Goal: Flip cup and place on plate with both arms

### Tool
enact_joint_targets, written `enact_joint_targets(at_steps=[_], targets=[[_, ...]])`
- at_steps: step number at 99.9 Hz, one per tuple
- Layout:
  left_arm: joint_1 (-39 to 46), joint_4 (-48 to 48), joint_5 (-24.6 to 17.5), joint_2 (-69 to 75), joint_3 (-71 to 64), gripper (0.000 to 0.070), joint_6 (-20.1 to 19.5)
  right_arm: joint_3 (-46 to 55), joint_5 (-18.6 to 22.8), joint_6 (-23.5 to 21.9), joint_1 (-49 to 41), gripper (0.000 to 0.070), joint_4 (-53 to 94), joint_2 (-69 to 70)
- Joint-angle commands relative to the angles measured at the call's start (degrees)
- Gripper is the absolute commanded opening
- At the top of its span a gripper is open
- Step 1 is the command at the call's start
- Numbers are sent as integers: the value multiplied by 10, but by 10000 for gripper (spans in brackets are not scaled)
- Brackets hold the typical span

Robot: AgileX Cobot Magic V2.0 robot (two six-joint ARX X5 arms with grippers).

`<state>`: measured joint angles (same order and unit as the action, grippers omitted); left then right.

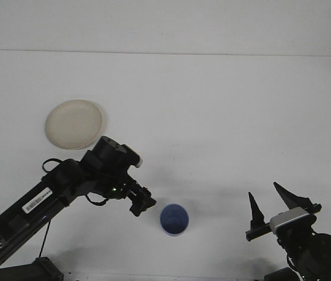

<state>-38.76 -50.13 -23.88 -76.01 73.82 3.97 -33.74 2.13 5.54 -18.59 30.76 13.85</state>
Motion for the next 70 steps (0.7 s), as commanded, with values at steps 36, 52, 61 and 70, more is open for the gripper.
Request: enact_joint_targets(at_steps=[36,52,61,70], targets=[[-101,26,53,-118,27,464,-22,-3,0,-8,0,466,-5,0],[-120,44,80,-146,27,466,-23,-3,0,-8,0,466,-5,0],[-127,45,91,-162,27,465,-23,-3,0,-8,0,466,-5,0],[-136,54,105,-178,27,465,-23,-3,0,-8,0,466,-5,0]])
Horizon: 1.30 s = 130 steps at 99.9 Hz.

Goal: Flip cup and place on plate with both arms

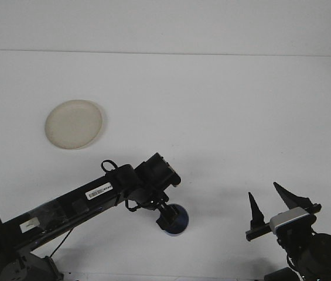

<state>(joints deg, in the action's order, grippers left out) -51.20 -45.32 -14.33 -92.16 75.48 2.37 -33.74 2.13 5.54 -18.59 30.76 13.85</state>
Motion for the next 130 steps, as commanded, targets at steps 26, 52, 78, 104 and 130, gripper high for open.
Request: enact_joint_targets(at_steps=[26,52,78,104,130], targets=[[-22,28,11,-62,10,460,-6,-3,0,-8,0,466,-5,0],[-22,32,11,-68,10,12,-6,-3,0,-8,0,466,-5,0],[-19,25,15,-66,15,13,-6,-3,-1,-8,0,466,-5,0],[28,-45,44,-66,106,14,-29,-3,-1,-8,0,466,-5,0],[149,-102,105,-66,231,14,-61,-3,-1,-8,0,466,-5,0]])
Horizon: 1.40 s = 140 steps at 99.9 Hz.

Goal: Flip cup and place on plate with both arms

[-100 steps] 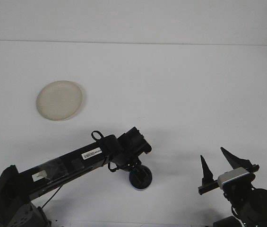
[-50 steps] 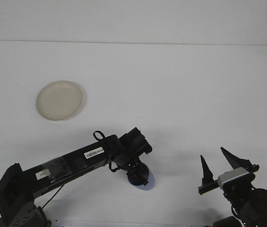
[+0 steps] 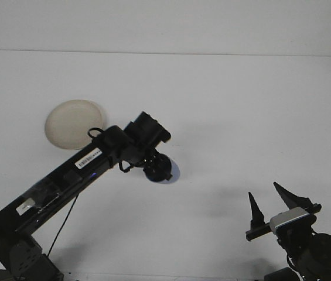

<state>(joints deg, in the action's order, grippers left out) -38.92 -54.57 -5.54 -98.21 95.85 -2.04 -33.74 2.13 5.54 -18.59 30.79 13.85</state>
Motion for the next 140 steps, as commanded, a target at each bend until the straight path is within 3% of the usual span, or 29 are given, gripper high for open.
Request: enact_joint_targets(at_steps=[1,35,68,97,140], targets=[[32,-12,19,-6,31,14,-18,-3,-1,-8,0,466,-5,0],[263,-23,31,-7,65,14,-22,-3,-1,-8,0,466,-5,0],[421,19,31,-26,65,14,-18,-3,-3,-8,0,466,-5,0],[483,30,35,-96,65,14,-18,-3,-3,-8,0,466,-3,0],[492,67,34,-143,65,13,-20,-3,-3,-8,0,466,-1,1]])
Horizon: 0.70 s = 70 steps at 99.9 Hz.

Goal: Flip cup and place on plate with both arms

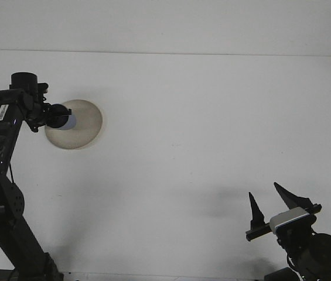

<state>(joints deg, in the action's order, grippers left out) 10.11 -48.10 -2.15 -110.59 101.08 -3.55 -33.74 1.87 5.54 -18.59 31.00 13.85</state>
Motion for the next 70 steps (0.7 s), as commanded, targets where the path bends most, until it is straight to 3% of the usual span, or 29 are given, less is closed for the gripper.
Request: enact_joint_targets(at_steps=[1,70], targets=[[2,2,1,-19,13,13,-5,-3,0,-8,0,466,-3,1],[-4,1,1,-41,13,15,-21,-3,0,-8,0,466,-3,1]])
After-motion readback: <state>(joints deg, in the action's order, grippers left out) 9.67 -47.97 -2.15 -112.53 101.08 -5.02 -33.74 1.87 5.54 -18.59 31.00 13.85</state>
